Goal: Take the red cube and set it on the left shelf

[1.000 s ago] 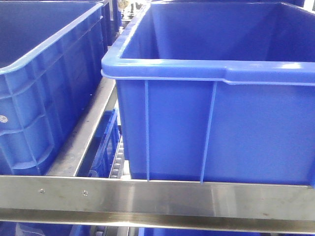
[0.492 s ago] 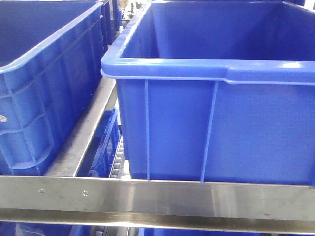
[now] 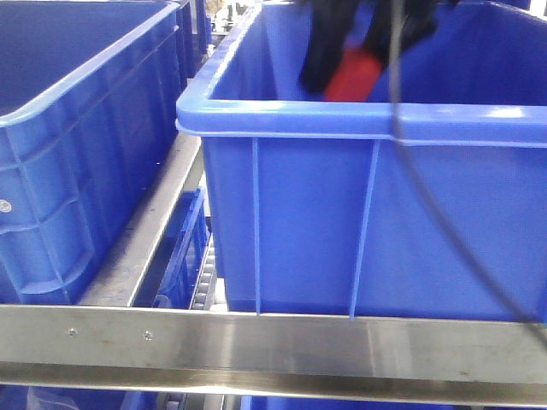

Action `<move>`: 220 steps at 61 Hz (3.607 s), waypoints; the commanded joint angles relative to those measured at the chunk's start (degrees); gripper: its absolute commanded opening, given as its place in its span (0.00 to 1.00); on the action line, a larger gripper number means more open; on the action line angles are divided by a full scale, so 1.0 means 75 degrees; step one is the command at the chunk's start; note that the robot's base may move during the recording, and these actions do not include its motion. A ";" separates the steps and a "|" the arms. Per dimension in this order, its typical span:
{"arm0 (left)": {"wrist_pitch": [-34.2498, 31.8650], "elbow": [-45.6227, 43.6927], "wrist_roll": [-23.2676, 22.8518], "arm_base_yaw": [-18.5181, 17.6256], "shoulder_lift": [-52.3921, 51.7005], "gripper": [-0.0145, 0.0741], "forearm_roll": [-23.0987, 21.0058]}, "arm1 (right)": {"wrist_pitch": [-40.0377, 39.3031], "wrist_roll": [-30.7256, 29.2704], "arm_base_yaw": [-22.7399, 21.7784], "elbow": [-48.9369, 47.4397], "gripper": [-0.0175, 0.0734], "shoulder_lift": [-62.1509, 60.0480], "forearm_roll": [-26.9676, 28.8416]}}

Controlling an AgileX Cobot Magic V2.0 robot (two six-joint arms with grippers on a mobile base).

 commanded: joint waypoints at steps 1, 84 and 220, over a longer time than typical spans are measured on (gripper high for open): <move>-0.0670 0.0177 -0.0007 -0.0055 -0.0113 0.28 -0.0051 | -0.0396 -0.0094 -0.0002 -0.0348 0.49 0.0110 -0.0007; -0.0670 0.0177 -0.0007 -0.0055 -0.0113 0.28 -0.0051 | 0.0987 -0.0094 -0.0033 -0.1039 0.85 0.0915 -0.0467; -0.0670 0.0177 -0.0007 -0.0055 -0.0113 0.28 -0.0051 | -0.2612 -0.0094 -0.1089 0.6586 0.24 -1.1026 -0.0002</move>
